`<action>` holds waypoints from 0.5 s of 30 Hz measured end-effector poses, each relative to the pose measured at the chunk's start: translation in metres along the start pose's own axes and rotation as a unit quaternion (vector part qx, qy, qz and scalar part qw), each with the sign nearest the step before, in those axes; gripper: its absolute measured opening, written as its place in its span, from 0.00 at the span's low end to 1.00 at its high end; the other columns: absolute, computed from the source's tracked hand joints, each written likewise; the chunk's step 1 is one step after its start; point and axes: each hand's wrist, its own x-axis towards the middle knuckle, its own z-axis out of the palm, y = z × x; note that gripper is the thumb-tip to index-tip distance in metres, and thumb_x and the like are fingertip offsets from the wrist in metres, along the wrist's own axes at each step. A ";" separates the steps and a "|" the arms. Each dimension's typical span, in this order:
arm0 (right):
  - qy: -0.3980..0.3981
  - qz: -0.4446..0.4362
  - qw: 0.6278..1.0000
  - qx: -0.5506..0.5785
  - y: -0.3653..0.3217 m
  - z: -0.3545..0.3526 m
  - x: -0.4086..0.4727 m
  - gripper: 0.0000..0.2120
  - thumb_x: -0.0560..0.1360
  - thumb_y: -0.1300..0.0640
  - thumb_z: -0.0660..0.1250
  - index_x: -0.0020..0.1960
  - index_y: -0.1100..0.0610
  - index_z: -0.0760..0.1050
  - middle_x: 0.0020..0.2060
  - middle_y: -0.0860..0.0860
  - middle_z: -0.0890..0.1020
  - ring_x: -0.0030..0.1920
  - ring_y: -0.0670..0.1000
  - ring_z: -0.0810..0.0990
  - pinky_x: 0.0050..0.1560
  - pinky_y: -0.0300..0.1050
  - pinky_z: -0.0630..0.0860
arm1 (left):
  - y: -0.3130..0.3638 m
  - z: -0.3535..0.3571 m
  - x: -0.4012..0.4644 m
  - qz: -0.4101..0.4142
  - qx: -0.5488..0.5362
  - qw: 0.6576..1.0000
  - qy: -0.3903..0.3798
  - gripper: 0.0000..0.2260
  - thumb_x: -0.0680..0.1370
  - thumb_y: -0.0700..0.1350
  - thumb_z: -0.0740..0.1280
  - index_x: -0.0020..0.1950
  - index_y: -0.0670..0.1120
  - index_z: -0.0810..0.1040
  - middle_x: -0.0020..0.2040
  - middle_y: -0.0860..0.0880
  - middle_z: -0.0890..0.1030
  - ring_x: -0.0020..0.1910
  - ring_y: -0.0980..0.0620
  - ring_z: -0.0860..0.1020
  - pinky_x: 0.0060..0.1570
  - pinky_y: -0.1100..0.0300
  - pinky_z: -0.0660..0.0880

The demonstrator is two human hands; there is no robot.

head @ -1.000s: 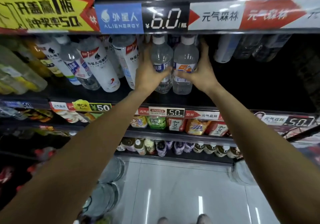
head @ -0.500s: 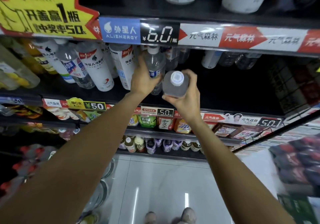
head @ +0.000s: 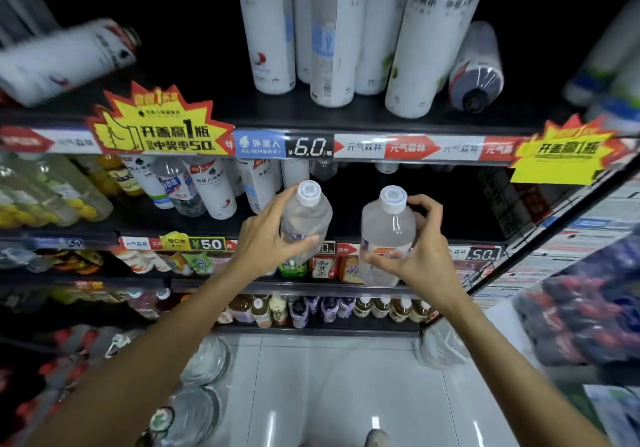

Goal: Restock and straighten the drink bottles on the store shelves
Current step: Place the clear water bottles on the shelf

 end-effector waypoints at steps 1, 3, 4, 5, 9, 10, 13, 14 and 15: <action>-0.006 -0.001 1.000 0.009 -0.012 -0.010 -0.001 0.43 0.58 0.52 0.82 0.62 0.47 0.57 0.53 0.36 0.75 0.54 0.41 0.78 0.52 0.40 0.76 | 0.014 -0.014 -0.002 0.009 0.009 1.000 0.008 0.40 0.66 0.67 0.67 0.74 0.55 0.59 0.62 0.46 0.79 0.53 0.50 0.79 0.51 0.56 0.76; -0.017 0.002 0.999 0.045 -0.035 -0.028 -0.002 0.41 0.59 0.53 0.82 0.60 0.49 0.58 0.52 0.41 0.77 0.51 0.42 0.80 0.48 0.37 0.76 | 0.042 -0.041 -0.001 0.008 0.001 1.000 0.013 0.41 0.63 0.68 0.67 0.72 0.59 0.58 0.57 0.49 0.81 0.49 0.46 0.82 0.51 0.53 0.78; -0.016 -0.008 0.998 0.065 -0.051 -0.038 -0.002 0.40 0.58 0.54 0.81 0.60 0.49 0.59 0.52 0.42 0.78 0.49 0.42 0.81 0.47 0.35 0.76 | 0.060 -0.058 0.004 0.013 -0.016 1.000 0.014 0.40 0.61 0.67 0.68 0.70 0.60 0.59 0.55 0.54 0.81 0.49 0.48 0.82 0.51 0.52 0.79; -0.019 -0.013 0.996 0.085 -0.064 -0.046 -0.003 0.39 0.58 0.54 0.80 0.60 0.48 0.60 0.52 0.43 0.79 0.48 0.43 0.82 0.46 0.35 0.77 | 0.075 -0.071 0.007 0.022 -0.031 0.999 0.014 0.39 0.60 0.67 0.69 0.68 0.61 0.60 0.53 0.61 0.79 0.49 0.51 0.82 0.52 0.51 0.79; -0.022 -0.076 0.987 0.142 -0.119 -0.085 0.005 0.38 0.58 0.52 0.82 0.61 0.42 0.64 0.51 0.46 0.81 0.48 0.50 0.83 0.47 0.42 0.79 | 0.137 -0.122 0.038 0.085 -0.060 0.993 0.047 0.38 0.58 0.69 0.72 0.64 0.60 0.66 0.55 0.59 0.80 0.53 0.54 0.81 0.54 0.49 0.79; -0.016 -0.092 0.984 0.154 -0.131 -0.095 0.007 0.39 0.58 0.51 0.82 0.62 0.42 0.65 0.52 0.47 0.82 0.49 0.50 0.83 0.48 0.42 0.80 | 0.150 -0.131 0.044 0.099 -0.076 0.990 0.058 0.38 0.58 0.69 0.73 0.64 0.59 0.67 0.57 0.56 0.81 0.54 0.53 0.81 0.56 0.48 0.78; 0.011 -0.144 0.969 0.198 -0.172 -0.128 0.023 0.39 0.56 0.49 0.78 0.64 0.45 0.66 0.50 0.48 0.83 0.49 0.49 0.83 0.46 0.40 0.78 | 0.200 -0.163 0.070 0.162 -0.118 0.974 0.103 0.36 0.61 0.64 0.75 0.64 0.53 0.70 0.54 0.55 0.82 0.52 0.56 0.81 0.54 0.49 0.79; 0.023 -0.163 0.964 0.208 -0.185 -0.138 0.027 0.39 0.56 0.49 0.79 0.64 0.46 0.66 0.49 0.47 0.84 0.49 0.48 0.83 0.46 0.40 0.78 | 0.217 -0.171 0.077 0.183 -0.127 0.968 0.120 0.34 0.62 0.62 0.75 0.63 0.52 0.70 0.53 0.55 0.82 0.51 0.58 0.81 0.53 0.50 0.79; 0.032 -0.180 0.958 0.218 -0.196 -0.146 0.032 0.39 0.56 0.48 0.79 0.64 0.46 0.67 0.49 0.47 0.84 0.49 0.48 0.83 0.46 0.40 0.78 | 0.230 -0.178 0.084 0.196 -0.136 0.961 0.136 0.33 0.62 0.61 0.75 0.63 0.51 0.71 0.53 0.56 0.82 0.51 0.58 0.81 0.53 0.51 0.79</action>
